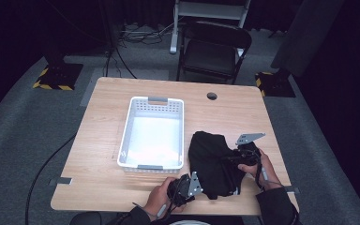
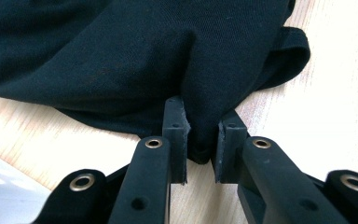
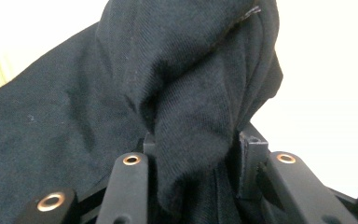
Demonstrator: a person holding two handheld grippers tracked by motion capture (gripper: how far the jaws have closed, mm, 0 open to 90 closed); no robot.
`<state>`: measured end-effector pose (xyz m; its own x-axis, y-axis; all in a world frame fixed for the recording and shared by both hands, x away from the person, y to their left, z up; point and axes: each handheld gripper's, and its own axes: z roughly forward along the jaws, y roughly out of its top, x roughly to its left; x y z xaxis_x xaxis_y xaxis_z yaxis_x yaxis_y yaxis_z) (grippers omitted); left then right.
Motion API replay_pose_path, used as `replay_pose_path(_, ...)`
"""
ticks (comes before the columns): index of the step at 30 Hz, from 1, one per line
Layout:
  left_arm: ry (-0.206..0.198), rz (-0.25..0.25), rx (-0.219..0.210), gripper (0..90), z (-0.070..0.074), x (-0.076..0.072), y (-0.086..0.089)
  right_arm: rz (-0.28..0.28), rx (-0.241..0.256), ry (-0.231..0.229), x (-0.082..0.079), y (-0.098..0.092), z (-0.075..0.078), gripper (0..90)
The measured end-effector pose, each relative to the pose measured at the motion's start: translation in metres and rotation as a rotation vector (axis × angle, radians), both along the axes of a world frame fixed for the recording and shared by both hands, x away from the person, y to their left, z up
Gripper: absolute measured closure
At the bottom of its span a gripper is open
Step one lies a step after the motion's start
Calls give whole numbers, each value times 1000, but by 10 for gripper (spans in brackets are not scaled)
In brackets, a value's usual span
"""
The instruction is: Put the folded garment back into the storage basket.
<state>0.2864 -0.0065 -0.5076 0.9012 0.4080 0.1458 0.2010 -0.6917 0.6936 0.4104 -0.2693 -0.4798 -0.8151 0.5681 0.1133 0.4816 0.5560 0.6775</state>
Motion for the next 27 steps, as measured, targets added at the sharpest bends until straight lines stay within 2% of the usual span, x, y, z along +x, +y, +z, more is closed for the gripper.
replay_pose_path(11, -25, -3, 11, 784, 5, -1, -1, -16, -11, -22, -7, 0, 9, 649)
replay_pose_path(18, -40, 0, 0, 783, 12, 0, -1, -20, -14, -31, -10, -2, 14, 651)
replay_pose_path(27, -71, 1, -15, 784, 25, -2, 1, -46, -11, -59, -17, -5, 29, 653)
